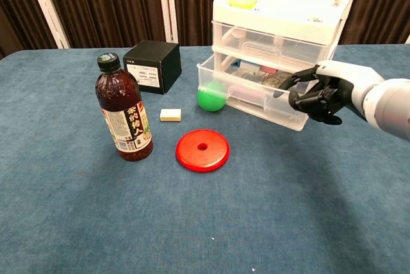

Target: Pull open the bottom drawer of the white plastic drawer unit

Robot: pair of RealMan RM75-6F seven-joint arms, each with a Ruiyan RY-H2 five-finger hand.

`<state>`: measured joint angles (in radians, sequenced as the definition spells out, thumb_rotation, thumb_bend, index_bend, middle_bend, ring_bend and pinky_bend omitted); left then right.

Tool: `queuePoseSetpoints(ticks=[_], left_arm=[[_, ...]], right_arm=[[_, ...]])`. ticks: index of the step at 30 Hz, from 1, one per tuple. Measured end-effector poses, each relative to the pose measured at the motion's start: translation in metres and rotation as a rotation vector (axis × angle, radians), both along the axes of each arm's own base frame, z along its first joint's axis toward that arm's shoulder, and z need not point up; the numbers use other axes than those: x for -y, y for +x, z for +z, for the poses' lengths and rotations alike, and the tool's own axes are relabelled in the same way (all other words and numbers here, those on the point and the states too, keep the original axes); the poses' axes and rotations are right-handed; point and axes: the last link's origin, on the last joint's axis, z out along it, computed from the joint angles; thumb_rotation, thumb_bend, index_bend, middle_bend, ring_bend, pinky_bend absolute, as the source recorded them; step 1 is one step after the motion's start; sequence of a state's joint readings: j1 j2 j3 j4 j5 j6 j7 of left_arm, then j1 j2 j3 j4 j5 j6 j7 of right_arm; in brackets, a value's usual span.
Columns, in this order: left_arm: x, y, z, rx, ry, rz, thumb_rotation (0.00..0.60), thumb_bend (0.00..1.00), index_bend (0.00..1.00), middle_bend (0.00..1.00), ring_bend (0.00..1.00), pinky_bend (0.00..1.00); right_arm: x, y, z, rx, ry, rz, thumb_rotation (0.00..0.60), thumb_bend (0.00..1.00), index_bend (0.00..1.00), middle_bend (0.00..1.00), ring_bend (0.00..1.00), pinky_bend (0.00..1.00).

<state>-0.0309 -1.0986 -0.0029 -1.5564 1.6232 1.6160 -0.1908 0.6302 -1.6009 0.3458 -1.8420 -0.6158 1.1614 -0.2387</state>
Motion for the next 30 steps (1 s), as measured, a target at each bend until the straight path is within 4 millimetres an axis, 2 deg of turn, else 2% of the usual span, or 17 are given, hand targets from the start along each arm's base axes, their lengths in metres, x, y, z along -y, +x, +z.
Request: queuePoseSetpoints(ticks=[10, 18, 19, 22, 23, 27, 30], left_arm=[[0.001, 0.0, 0.0, 0.002, -0.002, 0.002, 0.6, 0.02, 0.07, 0.0, 0.0, 0.05], [0.001, 0.001, -0.001, 0.0, -0.002, -0.001, 0.6, 0.02, 0.07, 0.0, 0.0, 0.05], [0.001, 0.001, -0.001, -0.001, -0.003, -0.001, 0.6, 0.02, 0.07, 0.0, 0.0, 0.05], [0.001, 0.001, -0.001, -0.003, -0.002, -0.003, 0.6, 0.02, 0.07, 0.0, 0.0, 0.05], [0.001, 0.001, -0.001, -0.003, -0.002, -0.003, 0.6, 0.02, 0.07, 0.0, 0.0, 0.05], [0.001, 0.001, -0.001, -0.001, 0.001, -0.003, 0.6, 0.02, 0.07, 0.0, 0.0, 0.05], [0.001, 0.0, 0.0, -0.004, 0.001, -0.003, 0.6, 0.02, 0.07, 0.0, 0.0, 0.05]], right_arm=[[-0.02, 0.005, -0.001, 0.024, 0.029, 0.042, 0.6, 0.7, 0.39, 0.77, 0.79, 0.9], [-0.033, 0.001, -0.003, 0.025, 0.058, 0.052, 0.6, 0.7, 0.38, 0.77, 0.79, 0.9], [-0.034, 0.001, -0.003, 0.025, 0.06, 0.052, 0.6, 0.7, 0.36, 0.77, 0.79, 0.9], [-0.037, 0.0, -0.003, 0.023, 0.064, 0.058, 0.6, 0.64, 0.1, 0.76, 0.78, 0.9], [-0.038, 0.0, -0.003, 0.021, 0.065, 0.062, 0.6, 0.6, 0.02, 0.75, 0.78, 0.9], [-0.039, -0.001, -0.002, 0.012, 0.063, 0.078, 0.6, 0.49, 0.0, 0.74, 0.77, 0.9], [-0.04, 0.0, -0.001, 0.011, 0.058, 0.089, 0.6, 0.47, 0.0, 0.74, 0.77, 0.9]])
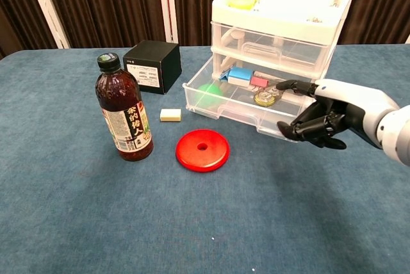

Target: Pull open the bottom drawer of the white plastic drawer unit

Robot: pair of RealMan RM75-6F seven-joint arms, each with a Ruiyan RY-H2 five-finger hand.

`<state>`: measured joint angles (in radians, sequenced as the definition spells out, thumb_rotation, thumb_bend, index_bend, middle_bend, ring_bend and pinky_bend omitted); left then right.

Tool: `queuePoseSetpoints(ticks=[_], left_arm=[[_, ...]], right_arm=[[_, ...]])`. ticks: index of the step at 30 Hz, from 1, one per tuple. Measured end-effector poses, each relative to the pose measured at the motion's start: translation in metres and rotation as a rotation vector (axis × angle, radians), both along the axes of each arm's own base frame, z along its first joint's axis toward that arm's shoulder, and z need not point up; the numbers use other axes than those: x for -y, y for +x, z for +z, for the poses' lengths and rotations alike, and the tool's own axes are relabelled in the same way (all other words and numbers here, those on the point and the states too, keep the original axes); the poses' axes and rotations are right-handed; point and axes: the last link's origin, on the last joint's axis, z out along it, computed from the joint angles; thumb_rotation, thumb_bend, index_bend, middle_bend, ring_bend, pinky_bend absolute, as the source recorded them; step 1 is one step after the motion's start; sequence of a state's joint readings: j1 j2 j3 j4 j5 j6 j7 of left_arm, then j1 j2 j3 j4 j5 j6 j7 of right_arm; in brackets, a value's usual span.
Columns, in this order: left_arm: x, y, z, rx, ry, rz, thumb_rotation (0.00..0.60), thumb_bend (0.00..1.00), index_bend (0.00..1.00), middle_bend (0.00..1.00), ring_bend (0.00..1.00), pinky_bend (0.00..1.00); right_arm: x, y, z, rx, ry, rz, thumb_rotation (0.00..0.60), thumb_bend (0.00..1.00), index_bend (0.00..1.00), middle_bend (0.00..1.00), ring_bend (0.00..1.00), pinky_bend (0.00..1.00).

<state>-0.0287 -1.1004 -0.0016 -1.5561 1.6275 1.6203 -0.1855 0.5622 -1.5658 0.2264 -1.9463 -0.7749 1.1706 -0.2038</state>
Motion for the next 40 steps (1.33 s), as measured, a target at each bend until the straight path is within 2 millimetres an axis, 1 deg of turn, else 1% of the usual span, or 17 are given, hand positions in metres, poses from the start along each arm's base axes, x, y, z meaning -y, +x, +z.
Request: queuePoseSetpoints(ticks=[5, 11, 17, 19, 20, 21, 22, 24, 25, 27, 29, 30, 31, 33, 36, 40], left_arm=[[0.0, 0.0, 0.0, 0.001, 0.001, 0.002, 0.6, 0.02, 0.07, 0.0, 0.0, 0.05], [0.001, 0.0, 0.0, 0.003, -0.002, -0.003, 0.6, 0.02, 0.07, 0.0, 0.0, 0.05], [0.002, 0.0, 0.0, 0.009, 0.0, 0.005, 0.6, 0.02, 0.07, 0.0, 0.0, 0.05], [0.002, 0.0, 0.0, 0.002, 0.002, 0.005, 0.6, 0.02, 0.07, 0.0, 0.0, 0.05], [0.002, 0.0, 0.0, -0.002, 0.004, 0.005, 0.6, 0.02, 0.07, 0.0, 0.0, 0.05], [0.002, 0.0, 0.001, -0.007, 0.006, 0.005, 0.6, 0.02, 0.07, 0.0, 0.0, 0.05], [0.002, 0.0, 0.0, -0.015, 0.008, 0.005, 0.6, 0.02, 0.07, 0.0, 0.0, 0.05], [0.003, 0.0, 0.0, -0.025, 0.013, 0.007, 0.6, 0.02, 0.07, 0.0, 0.0, 0.05], [0.003, 0.0, 0.0, -0.032, 0.016, 0.007, 0.6, 0.02, 0.07, 0.0, 0.0, 0.05], [0.003, -0.001, 0.0, -0.046, 0.02, 0.007, 0.6, 0.02, 0.07, 0.0, 0.0, 0.04], [0.004, -0.001, 0.0, -0.064, 0.024, 0.009, 0.6, 0.02, 0.06, 0.0, 0.0, 0.04], [0.004, -0.001, 0.0, -0.072, 0.026, 0.01, 0.6, 0.02, 0.06, 0.0, 0.0, 0.03], [0.005, -0.002, 0.0, -0.086, 0.028, 0.012, 0.6, 0.02, 0.05, 0.0, 0.0, 0.03], [0.005, -0.002, -0.001, -0.108, 0.033, 0.016, 0.6, 0.02, 0.04, 0.0, 0.0, 0.02], [0.007, -0.003, -0.001, -0.141, 0.042, 0.027, 0.6, 0.02, 0.03, 0.0, 0.0, 0.01], [0.006, -0.005, 0.0, -0.175, 0.055, 0.047, 0.6, 0.01, 0.01, 0.0, 0.0, 0.0]], right_arm=[[-0.002, -0.002, 0.006, -0.021, -0.029, 0.023, 0.6, 0.47, 0.0, 0.74, 0.77, 0.9], [-0.012, -0.013, 0.02, -0.156, -0.086, 0.087, 0.6, 0.47, 0.0, 0.74, 0.77, 0.9], [-0.026, -0.033, 0.047, -0.319, -0.151, 0.143, 0.6, 0.47, 0.0, 0.74, 0.77, 0.9], [-0.031, -0.039, 0.058, -0.35, -0.178, 0.152, 0.6, 0.46, 0.0, 0.69, 0.72, 0.86], [-0.034, -0.042, 0.063, -0.358, -0.192, 0.155, 0.6, 0.45, 0.0, 0.62, 0.66, 0.81], [-0.037, -0.046, 0.07, -0.368, -0.214, 0.16, 0.6, 0.44, 0.0, 0.54, 0.58, 0.74], [-0.039, -0.049, 0.075, -0.372, -0.232, 0.163, 0.6, 0.42, 0.0, 0.48, 0.52, 0.69], [-0.044, -0.055, 0.084, -0.38, -0.271, 0.175, 0.6, 0.35, 0.0, 0.29, 0.33, 0.5], [-0.048, -0.06, 0.091, -0.392, -0.298, 0.186, 0.6, 0.33, 0.0, 0.24, 0.28, 0.46], [-0.055, -0.071, 0.102, -0.422, -0.338, 0.204, 0.6, 0.27, 0.0, 0.11, 0.13, 0.33], [-0.064, -0.088, 0.114, -0.475, -0.373, 0.217, 0.6, 0.23, 0.0, 0.03, 0.03, 0.21], [-0.069, -0.099, 0.12, -0.51, -0.385, 0.218, 0.6, 0.2, 0.0, 0.0, 0.0, 0.16], [-0.073, -0.106, 0.124, -0.536, -0.392, 0.218, 0.6, 0.18, 0.0, 0.0, 0.0, 0.13], [-0.082, -0.123, 0.133, -0.592, -0.402, 0.218, 0.6, 0.15, 0.0, 0.0, 0.0, 0.1], [-0.094, -0.142, 0.145, -0.646, -0.42, 0.214, 0.6, 0.12, 0.0, 0.0, 0.0, 0.08], [-0.101, -0.156, 0.156, -0.714, -0.454, 0.23, 0.6, 0.12, 0.0, 0.0, 0.0, 0.08]])
